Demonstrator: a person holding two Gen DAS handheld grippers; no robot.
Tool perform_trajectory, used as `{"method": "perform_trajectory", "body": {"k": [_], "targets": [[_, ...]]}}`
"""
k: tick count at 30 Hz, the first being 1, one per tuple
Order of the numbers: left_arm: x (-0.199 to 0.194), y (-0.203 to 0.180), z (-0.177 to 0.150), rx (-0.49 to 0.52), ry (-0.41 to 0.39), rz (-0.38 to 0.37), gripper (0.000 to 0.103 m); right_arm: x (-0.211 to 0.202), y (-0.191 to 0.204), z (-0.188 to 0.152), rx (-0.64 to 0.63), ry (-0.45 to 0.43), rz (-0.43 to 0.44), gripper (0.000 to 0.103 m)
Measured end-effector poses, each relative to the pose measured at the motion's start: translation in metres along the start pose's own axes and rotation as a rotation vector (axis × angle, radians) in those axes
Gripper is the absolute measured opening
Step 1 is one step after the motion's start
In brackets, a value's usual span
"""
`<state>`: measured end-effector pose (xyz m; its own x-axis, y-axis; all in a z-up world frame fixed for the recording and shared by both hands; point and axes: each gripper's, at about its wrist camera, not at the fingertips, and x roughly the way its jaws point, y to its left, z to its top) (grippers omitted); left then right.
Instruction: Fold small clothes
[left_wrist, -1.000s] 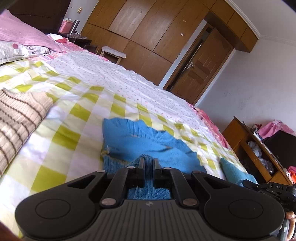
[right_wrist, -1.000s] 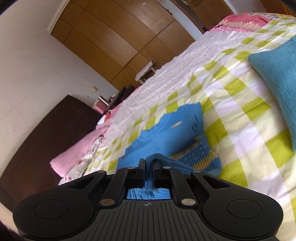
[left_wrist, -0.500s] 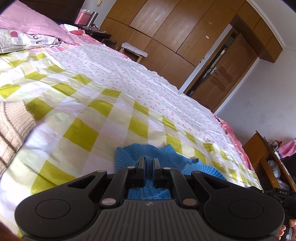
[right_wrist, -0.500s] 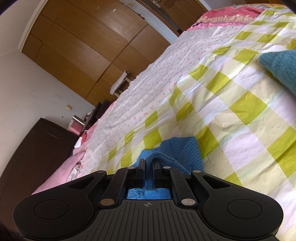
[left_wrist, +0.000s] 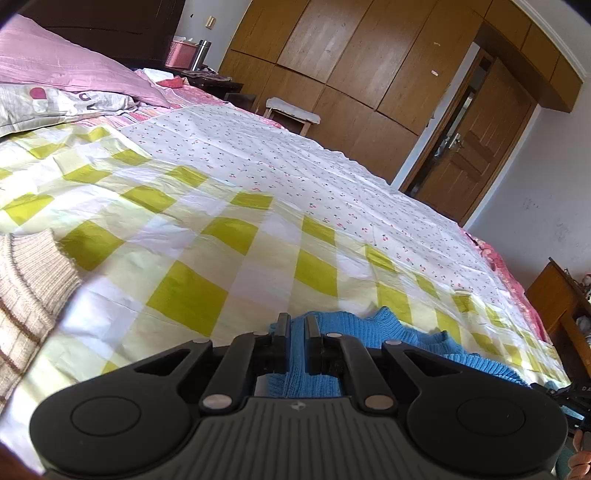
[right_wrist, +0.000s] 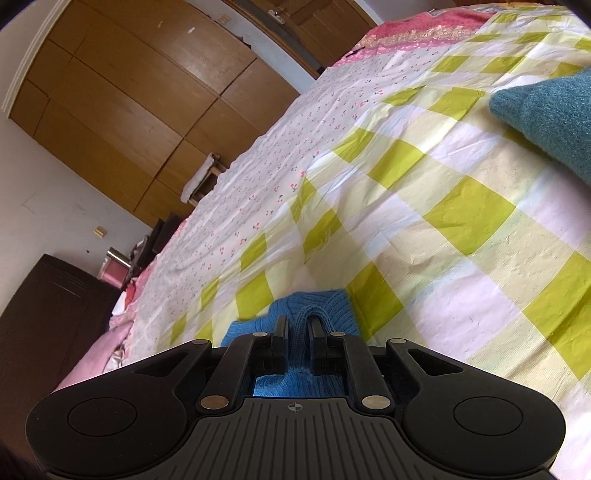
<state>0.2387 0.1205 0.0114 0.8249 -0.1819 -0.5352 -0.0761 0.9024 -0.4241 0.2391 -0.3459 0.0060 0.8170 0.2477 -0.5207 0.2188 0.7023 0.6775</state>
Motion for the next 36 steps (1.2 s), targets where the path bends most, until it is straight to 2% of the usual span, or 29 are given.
{"method": "perform_trajectory", "body": {"k": [2,3,4,9,12,14,17,19,22,24,27,29,32,34,36], "targets": [[-0.005,0.002,-0.001,-0.005,-0.002,0.011,0.013,-0.005,0.0,0.001,0.001,-0.018,0.011,0.03],[-0.008,0.002,-0.003,0.004,-0.004,0.016,0.013,-0.009,0.002,0.001,-0.018,-0.032,0.008,0.042],[-0.012,0.001,-0.004,0.021,-0.006,0.021,0.014,-0.013,0.004,0.002,-0.05,-0.048,0.007,0.046],[-0.028,-0.012,-0.016,0.122,-0.002,0.011,0.014,-0.019,0.025,-0.001,-0.302,-0.061,-0.056,0.046],[-0.028,-0.02,-0.023,0.167,0.028,-0.013,0.016,-0.007,0.034,-0.008,-0.433,-0.005,-0.102,0.046],[-0.023,-0.025,-0.027,0.188,0.056,-0.028,0.022,0.007,0.038,-0.015,-0.49,0.051,-0.135,0.046],[-0.013,-0.031,-0.031,0.215,0.091,-0.018,0.028,0.028,0.041,-0.025,-0.561,0.105,-0.209,0.044],[-0.008,-0.034,-0.033,0.237,0.108,-0.011,0.028,0.03,0.043,-0.028,-0.584,0.102,-0.227,0.02],[-0.004,-0.04,-0.035,0.286,0.096,0.013,0.028,0.023,0.044,-0.025,-0.565,0.083,-0.206,0.012],[-0.001,-0.043,-0.036,0.318,0.072,0.063,0.028,0.014,0.04,-0.018,-0.517,0.04,-0.192,0.005],[0.008,-0.041,-0.041,0.35,0.045,0.162,0.027,0.011,0.027,-0.006,-0.393,-0.018,-0.221,0.005],[0.01,-0.037,-0.042,0.337,0.049,0.17,0.027,0.02,0.025,-0.009,-0.418,0.014,-0.26,0.005],[0.005,-0.035,-0.039,0.329,0.035,0.186,0.028,0.019,0.034,-0.017,-0.499,0.012,-0.271,0.006],[0.0,-0.031,-0.035,0.305,0.029,0.188,0.027,0.014,0.037,-0.014,-0.487,0.002,-0.263,0.013],[-0.009,-0.026,-0.03,0.26,0.022,0.17,0.027,0.007,0.04,-0.01,-0.487,-0.02,-0.274,0.016]]}}
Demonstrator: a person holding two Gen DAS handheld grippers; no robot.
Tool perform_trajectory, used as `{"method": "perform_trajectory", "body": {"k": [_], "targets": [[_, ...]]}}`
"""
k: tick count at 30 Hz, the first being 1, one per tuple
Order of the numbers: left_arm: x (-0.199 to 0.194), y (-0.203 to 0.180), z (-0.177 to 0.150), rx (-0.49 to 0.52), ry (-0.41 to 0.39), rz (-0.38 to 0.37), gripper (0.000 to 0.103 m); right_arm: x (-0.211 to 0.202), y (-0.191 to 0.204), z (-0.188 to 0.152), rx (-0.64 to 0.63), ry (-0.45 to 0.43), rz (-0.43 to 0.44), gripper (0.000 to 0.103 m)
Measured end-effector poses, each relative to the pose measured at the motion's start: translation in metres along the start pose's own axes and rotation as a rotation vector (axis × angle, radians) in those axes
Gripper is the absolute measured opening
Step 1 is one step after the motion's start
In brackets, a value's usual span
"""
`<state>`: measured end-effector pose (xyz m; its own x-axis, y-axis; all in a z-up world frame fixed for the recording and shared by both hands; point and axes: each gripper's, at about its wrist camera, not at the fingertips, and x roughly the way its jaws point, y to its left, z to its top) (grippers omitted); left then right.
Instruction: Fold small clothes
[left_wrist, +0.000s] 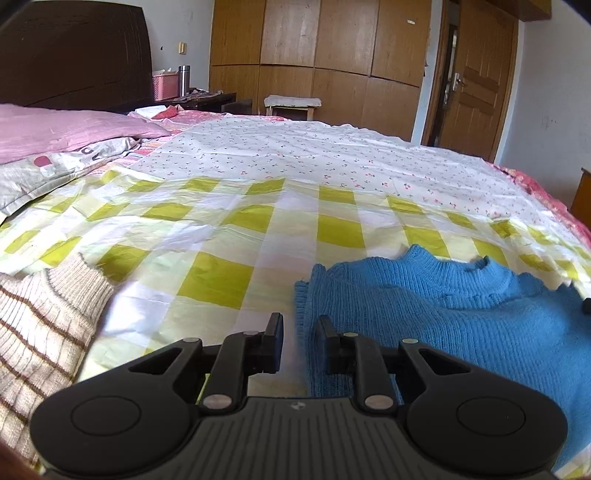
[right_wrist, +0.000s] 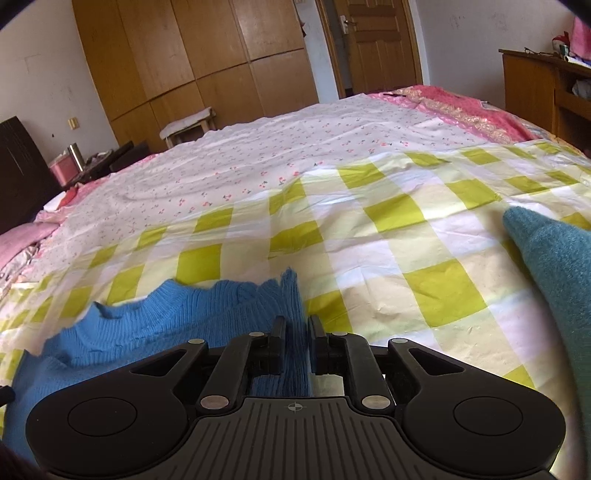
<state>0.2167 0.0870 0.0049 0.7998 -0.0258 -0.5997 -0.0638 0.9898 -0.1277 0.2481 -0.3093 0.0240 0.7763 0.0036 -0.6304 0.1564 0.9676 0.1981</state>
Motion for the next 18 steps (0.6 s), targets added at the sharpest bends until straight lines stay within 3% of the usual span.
{"method": "perform_trajectory", "body": {"k": [3,5,7,12,15,18], "targets": [[-0.02,0.01,0.0,-0.065,-0.034,-0.029,0.027,-0.021,0.001,0.006,-0.007,-0.062,-0.026,0.024],[-0.033,0.015,-0.004,-0.079,-0.045,-0.046,0.027,-0.034,0.009,0.008,-0.036,-0.097,-0.035,0.035],[-0.045,0.016,-0.01,-0.076,-0.047,-0.063,0.027,-0.046,0.022,0.006,-0.073,-0.108,0.0,0.036],[-0.064,0.018,-0.031,-0.088,-0.029,-0.106,0.028,-0.053,0.09,-0.025,-0.231,-0.002,0.22,0.035],[-0.062,0.019,-0.044,-0.08,0.004,-0.127,0.028,-0.046,0.133,-0.049,-0.331,0.051,0.298,0.033],[-0.05,0.019,-0.053,-0.064,0.068,-0.131,0.028,-0.026,0.159,-0.063,-0.374,0.098,0.266,0.03]]}}
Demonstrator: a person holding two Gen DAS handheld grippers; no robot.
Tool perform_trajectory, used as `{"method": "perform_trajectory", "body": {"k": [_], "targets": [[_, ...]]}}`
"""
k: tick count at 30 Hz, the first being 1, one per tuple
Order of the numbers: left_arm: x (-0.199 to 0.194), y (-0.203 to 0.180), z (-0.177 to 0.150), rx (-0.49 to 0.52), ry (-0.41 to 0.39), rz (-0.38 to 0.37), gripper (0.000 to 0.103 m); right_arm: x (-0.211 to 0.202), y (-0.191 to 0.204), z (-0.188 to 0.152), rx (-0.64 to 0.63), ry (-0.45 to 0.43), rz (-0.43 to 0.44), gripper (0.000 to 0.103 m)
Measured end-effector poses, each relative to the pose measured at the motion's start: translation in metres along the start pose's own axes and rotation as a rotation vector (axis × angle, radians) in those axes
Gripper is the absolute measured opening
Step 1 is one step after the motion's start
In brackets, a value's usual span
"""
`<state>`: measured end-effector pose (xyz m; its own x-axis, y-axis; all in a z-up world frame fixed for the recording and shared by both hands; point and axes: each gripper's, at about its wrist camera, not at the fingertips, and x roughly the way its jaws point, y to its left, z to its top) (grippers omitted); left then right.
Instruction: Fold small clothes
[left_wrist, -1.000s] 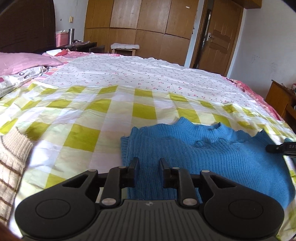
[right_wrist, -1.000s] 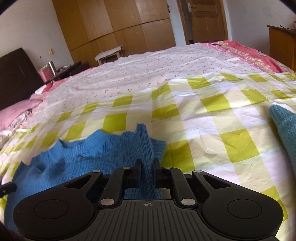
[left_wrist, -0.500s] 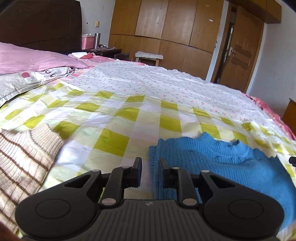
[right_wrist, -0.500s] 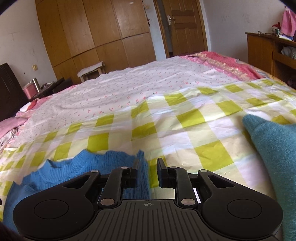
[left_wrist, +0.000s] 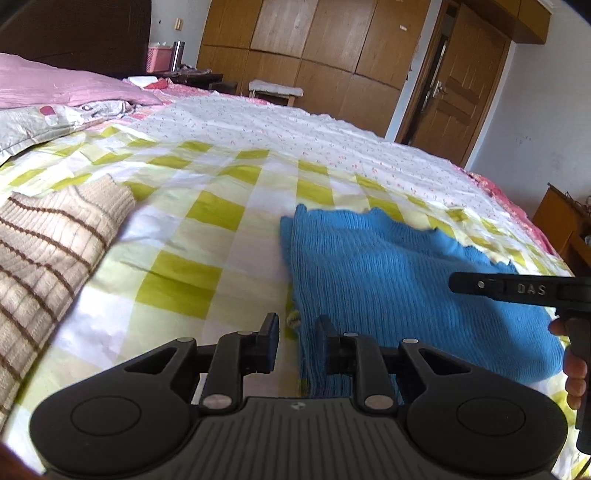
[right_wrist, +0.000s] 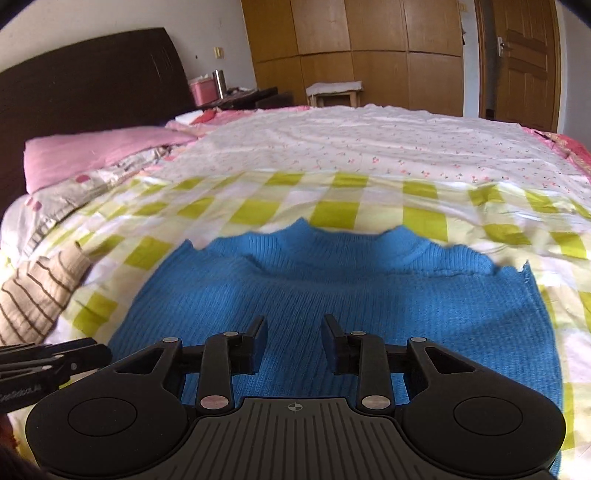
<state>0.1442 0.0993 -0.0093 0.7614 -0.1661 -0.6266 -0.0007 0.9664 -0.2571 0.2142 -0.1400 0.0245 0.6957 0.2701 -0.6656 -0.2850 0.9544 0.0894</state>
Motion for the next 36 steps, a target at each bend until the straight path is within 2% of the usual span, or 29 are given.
{"method": "perform_trajectory", "body": {"k": [3,9,14,19,22,27,29,31,36], "targets": [[0.009,0.006,-0.005,-0.021,0.041,-0.017,0.028,0.022,0.001,0.0,0.005,0.03,-0.064,0.03],[0.006,0.013,-0.005,-0.05,0.042,-0.065,0.028,0.002,0.005,0.006,0.032,-0.024,-0.097,0.031],[-0.001,0.013,-0.006,-0.04,0.041,-0.092,0.028,-0.003,0.025,0.011,0.039,-0.039,-0.036,0.032],[0.002,0.01,-0.009,-0.011,0.072,-0.086,0.028,0.027,0.035,0.0,0.011,0.079,-0.059,0.032],[0.001,0.009,-0.011,-0.005,0.069,-0.083,0.028,0.021,0.039,-0.001,0.0,0.054,-0.068,0.032],[-0.002,0.009,-0.01,-0.011,0.059,-0.097,0.028,0.001,0.043,0.002,0.004,0.014,-0.027,0.033],[-0.001,0.007,-0.011,-0.002,0.061,-0.092,0.028,0.004,0.045,0.0,-0.012,0.03,-0.011,0.033],[0.002,0.006,-0.012,0.006,0.079,-0.089,0.028,0.017,0.05,-0.005,-0.033,0.096,-0.032,0.033],[0.001,0.007,-0.012,0.002,0.072,-0.088,0.028,0.009,0.046,-0.005,0.013,0.065,-0.02,0.034]]}}
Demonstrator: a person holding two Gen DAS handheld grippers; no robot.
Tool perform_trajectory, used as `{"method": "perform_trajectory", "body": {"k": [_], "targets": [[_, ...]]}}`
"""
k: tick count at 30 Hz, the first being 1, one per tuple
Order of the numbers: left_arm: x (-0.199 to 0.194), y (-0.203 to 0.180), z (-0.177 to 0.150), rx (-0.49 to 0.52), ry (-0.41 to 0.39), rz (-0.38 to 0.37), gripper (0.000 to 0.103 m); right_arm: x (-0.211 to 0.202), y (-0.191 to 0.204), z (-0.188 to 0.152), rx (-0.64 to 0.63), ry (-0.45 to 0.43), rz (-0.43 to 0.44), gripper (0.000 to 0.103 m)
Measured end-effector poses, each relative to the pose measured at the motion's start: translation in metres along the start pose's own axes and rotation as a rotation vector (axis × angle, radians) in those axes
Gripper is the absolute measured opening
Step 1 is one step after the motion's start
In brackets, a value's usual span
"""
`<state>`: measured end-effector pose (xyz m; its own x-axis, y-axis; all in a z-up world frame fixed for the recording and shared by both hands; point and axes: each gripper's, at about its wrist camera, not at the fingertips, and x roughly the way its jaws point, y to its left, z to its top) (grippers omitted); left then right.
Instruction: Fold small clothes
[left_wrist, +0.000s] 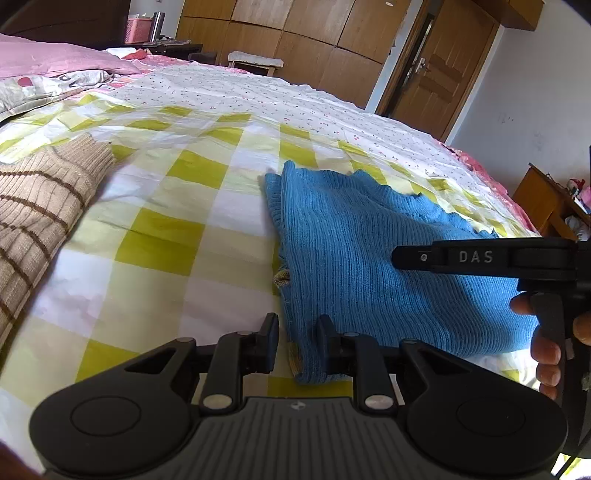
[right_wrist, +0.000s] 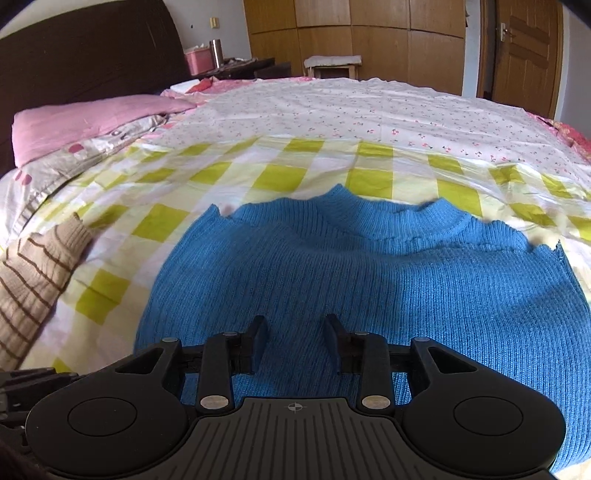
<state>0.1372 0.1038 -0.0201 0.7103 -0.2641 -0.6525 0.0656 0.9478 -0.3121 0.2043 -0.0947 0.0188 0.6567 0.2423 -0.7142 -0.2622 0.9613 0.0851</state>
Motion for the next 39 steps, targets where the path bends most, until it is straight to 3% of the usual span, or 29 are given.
{"method": "perform_trajectory", "body": {"k": [4,8,13,17,23,26,32,39], "targets": [[-0.003,-0.004,0.0,0.016,-0.031,0.01,0.028,-0.019,-0.015,-0.001,0.028,-0.054,-0.008,0.036],[0.003,-0.009,-0.004,0.042,-0.003,0.013,0.028,-0.01,-0.03,-0.009,0.031,0.028,-0.058,0.038],[0.0,-0.014,-0.004,0.06,-0.025,0.024,0.028,-0.027,-0.043,-0.019,0.07,-0.033,-0.032,0.038],[0.005,-0.012,-0.007,0.047,-0.01,0.025,0.028,-0.021,-0.053,-0.025,0.062,0.022,-0.053,0.037],[0.003,-0.013,-0.006,0.047,-0.018,0.022,0.028,-0.033,-0.063,-0.025,0.099,-0.008,-0.056,0.038],[0.006,-0.013,-0.008,0.056,-0.003,0.02,0.029,-0.025,-0.065,-0.026,0.088,0.039,-0.082,0.038],[0.001,-0.005,-0.005,-0.002,-0.007,-0.009,0.029,-0.036,-0.067,-0.025,0.135,-0.011,-0.085,0.038],[-0.004,-0.006,-0.004,0.003,-0.012,-0.023,0.029,-0.042,-0.047,-0.007,0.09,-0.026,-0.065,0.038]]}}
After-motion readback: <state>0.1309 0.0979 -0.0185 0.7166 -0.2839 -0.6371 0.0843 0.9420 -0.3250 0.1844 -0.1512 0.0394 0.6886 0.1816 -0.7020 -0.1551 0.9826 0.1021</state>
